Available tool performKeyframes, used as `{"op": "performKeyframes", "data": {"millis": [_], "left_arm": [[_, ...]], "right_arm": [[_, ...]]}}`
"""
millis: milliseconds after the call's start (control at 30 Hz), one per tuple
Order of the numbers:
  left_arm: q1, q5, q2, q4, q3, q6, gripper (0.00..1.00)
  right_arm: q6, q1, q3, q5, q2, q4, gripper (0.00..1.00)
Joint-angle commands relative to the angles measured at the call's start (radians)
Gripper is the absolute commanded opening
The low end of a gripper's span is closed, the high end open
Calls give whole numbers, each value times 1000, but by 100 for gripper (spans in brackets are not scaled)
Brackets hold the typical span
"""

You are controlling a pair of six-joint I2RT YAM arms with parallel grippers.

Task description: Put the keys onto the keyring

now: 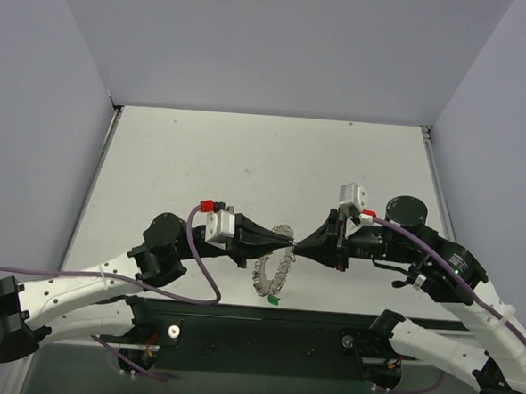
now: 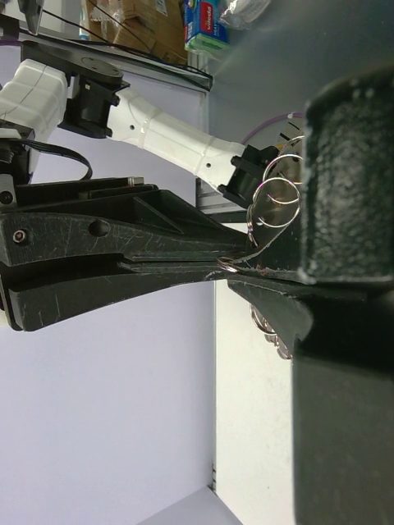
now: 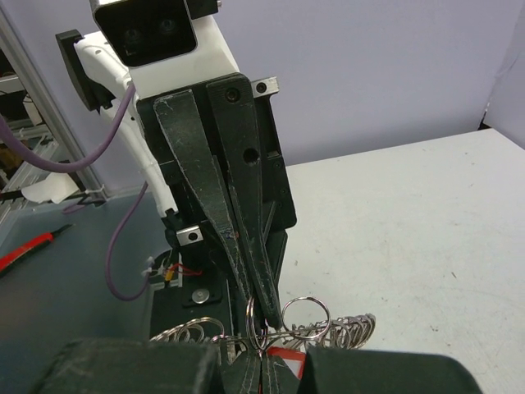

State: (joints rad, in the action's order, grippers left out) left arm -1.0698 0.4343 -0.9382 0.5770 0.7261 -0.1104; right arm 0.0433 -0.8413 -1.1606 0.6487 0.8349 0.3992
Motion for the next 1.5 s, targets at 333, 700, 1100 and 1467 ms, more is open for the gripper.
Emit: {"op": "performKeyframes", "data": {"millis": [333,700,1100,1467], "left_arm": [[-5,32,-34,322,50,-60,0],[7,14,52,221,10,-28,0],[8,9,107,150,-11,-2,0],[7,98,88,188,-28,-2,0]], "right_arm": [[27,-7,56,-66,-40,3,68],[38,-5,53,-150,-137,1,82],[24,-5,56,-172,-164,-45,81],[-11,-5,62,-120,-160,-145,59]]}}
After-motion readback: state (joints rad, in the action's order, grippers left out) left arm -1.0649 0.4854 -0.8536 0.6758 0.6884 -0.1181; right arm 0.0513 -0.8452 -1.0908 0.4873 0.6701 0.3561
